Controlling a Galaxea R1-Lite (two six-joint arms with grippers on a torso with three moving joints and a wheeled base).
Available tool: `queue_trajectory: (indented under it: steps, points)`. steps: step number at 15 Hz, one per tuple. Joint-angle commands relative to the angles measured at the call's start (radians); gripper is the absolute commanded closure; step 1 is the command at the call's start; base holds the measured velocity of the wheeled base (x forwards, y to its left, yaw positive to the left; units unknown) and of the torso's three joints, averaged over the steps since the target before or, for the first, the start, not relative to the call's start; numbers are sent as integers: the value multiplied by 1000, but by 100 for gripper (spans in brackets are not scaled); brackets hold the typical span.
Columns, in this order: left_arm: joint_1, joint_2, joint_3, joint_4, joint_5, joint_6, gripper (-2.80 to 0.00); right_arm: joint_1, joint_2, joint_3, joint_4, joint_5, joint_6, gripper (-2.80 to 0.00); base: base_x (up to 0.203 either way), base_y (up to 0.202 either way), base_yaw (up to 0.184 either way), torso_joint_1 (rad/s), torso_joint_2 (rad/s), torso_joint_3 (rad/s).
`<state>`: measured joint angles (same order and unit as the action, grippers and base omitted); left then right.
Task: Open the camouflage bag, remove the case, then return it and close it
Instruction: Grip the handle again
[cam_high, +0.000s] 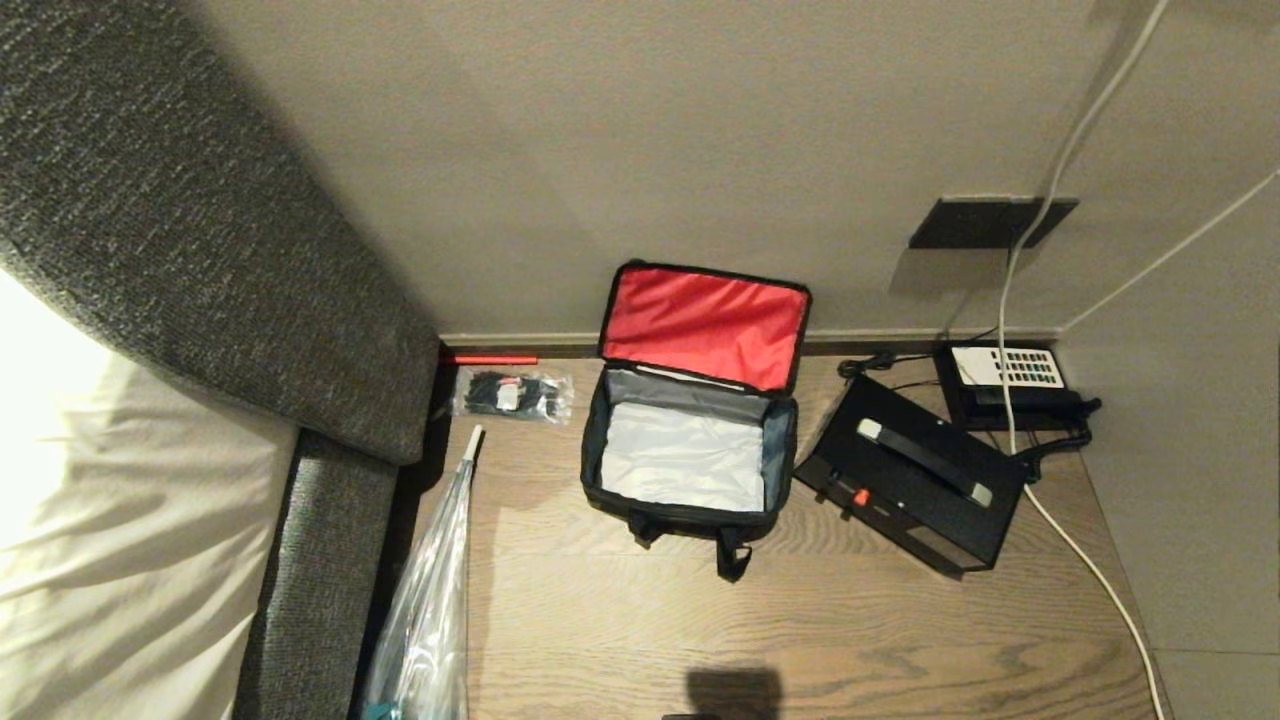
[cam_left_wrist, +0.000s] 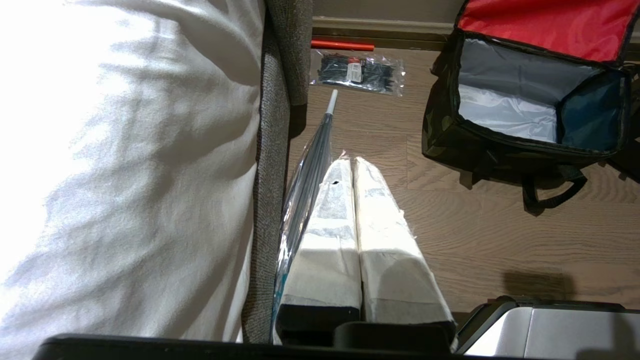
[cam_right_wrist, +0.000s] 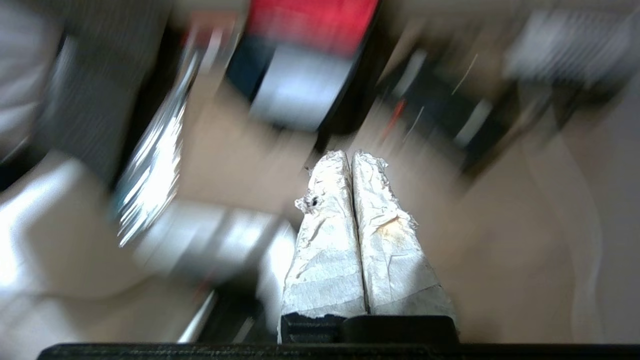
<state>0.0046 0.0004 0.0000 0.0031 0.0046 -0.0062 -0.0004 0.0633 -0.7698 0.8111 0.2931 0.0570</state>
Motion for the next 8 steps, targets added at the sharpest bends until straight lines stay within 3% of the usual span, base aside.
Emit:
queue_trajectory:
  steps: [1,5,8]
  points:
    - [2,-2,2,0,2,0,0,2,266,-97,65,39,52,0,0,0,0,0,0,0]
    - [0,-2,3,0,0,0,0,-10,954,-264,-56,90,244,0,0,0,0,0,0,0]
    - [1,-2,2,0,1,0,0,-28,1298,-336,-352,100,381,0,0,0,0,0,0,0]
